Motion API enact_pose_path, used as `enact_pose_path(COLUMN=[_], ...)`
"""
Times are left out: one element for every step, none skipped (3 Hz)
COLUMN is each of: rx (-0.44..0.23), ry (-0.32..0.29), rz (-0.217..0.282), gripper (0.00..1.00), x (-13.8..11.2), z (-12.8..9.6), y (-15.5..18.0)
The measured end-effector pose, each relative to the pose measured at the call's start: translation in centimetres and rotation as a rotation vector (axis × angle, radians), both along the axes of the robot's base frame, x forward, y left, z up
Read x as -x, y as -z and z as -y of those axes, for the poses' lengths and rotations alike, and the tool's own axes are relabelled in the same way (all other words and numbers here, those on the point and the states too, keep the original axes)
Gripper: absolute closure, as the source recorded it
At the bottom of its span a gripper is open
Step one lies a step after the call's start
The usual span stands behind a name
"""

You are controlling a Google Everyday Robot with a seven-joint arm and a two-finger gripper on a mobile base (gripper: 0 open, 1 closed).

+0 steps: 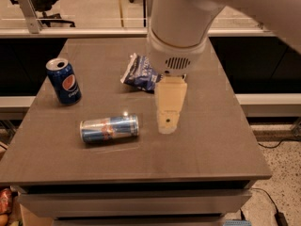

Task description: Place redbull can upright

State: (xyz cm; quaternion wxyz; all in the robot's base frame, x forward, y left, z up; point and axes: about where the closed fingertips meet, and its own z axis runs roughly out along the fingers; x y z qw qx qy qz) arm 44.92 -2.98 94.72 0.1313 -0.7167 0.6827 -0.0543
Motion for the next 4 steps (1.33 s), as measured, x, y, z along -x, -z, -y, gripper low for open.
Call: enact_pose_path(rx=[0.054, 0.100, 0.144, 0.173], ry=[-0.001, -0.008, -0.024, -0.039], rz=[-0.020, -0.042, -0.058, -0.070], gripper=[0.00, 0.00, 0.00, 0.00], x=[-0.1, -0.1, 0.1, 0.1], z=[-1.5, -2.8, -4.2, -5.3], y=[1.4, 2.7, 3.8, 4.5])
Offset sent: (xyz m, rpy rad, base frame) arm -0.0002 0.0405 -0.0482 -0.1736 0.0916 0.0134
